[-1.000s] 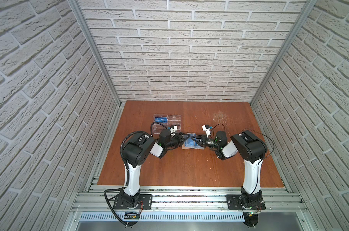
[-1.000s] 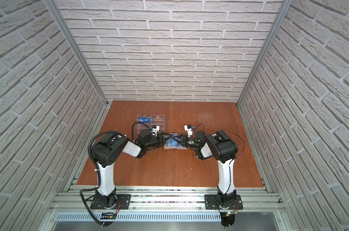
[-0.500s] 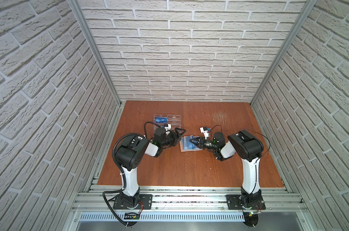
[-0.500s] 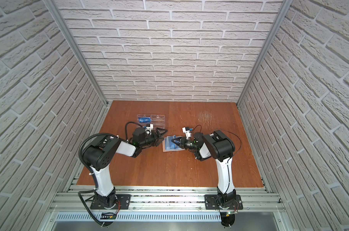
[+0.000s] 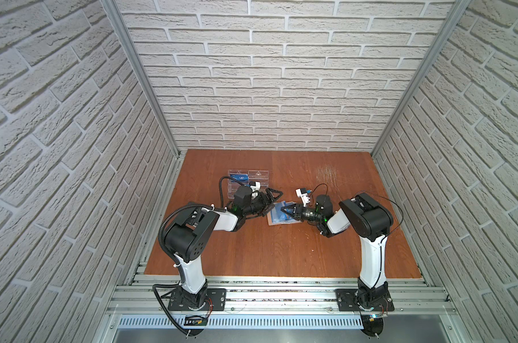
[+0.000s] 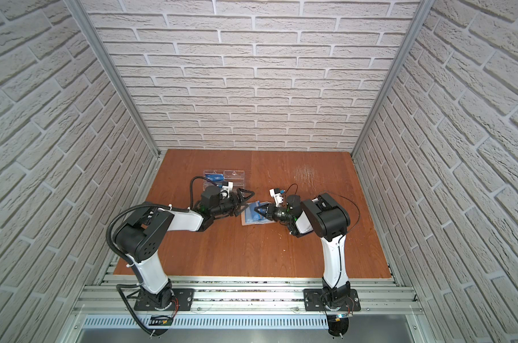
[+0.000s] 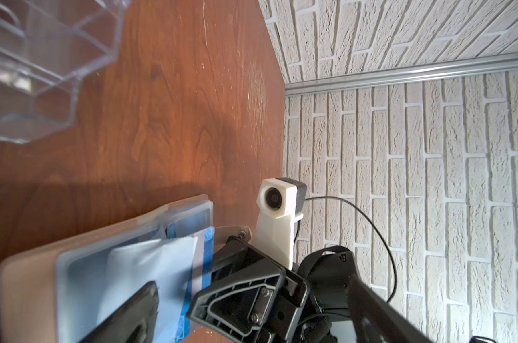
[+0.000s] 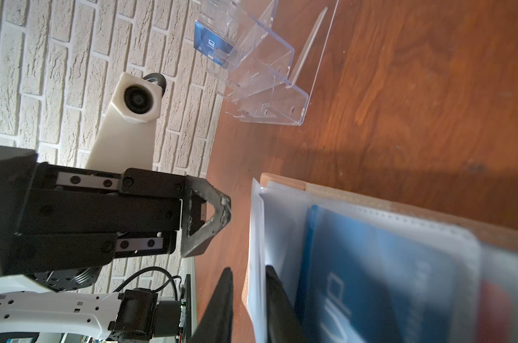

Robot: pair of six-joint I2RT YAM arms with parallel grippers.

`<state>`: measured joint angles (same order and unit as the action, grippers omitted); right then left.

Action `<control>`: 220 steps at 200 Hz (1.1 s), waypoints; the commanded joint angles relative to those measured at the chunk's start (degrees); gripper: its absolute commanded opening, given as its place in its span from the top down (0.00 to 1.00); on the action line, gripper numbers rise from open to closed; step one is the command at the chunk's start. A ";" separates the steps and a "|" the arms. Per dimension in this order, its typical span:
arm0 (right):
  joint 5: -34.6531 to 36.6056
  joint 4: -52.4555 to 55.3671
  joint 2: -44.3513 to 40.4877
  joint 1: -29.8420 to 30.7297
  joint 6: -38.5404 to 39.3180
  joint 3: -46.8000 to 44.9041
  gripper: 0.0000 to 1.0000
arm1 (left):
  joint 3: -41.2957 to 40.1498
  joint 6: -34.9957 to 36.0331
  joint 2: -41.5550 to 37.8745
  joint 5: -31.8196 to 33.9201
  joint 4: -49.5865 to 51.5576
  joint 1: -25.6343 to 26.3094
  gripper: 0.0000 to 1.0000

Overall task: Take the credit cards out of the card holder
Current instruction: Take out the credit card from the card slot.

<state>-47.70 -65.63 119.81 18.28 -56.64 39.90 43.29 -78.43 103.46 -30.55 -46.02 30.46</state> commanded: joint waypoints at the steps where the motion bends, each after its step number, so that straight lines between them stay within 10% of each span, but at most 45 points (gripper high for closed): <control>1: 2.43 7.98 -2.50 0.34 5.30 0.49 0.79 | 1.73 0.08 1.56 1.43 -1.48 0.48 0.02; 220: 7.01 31.02 -11.62 -2.35 14.97 2.49 0.94 | 1.40 6.82 3.38 4.71 9.23 0.25 0.02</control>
<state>-42.33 -38.39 111.00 16.71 -44.31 42.13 44.53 -75.07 107.31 -27.44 -40.14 30.87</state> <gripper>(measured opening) 0.066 0.983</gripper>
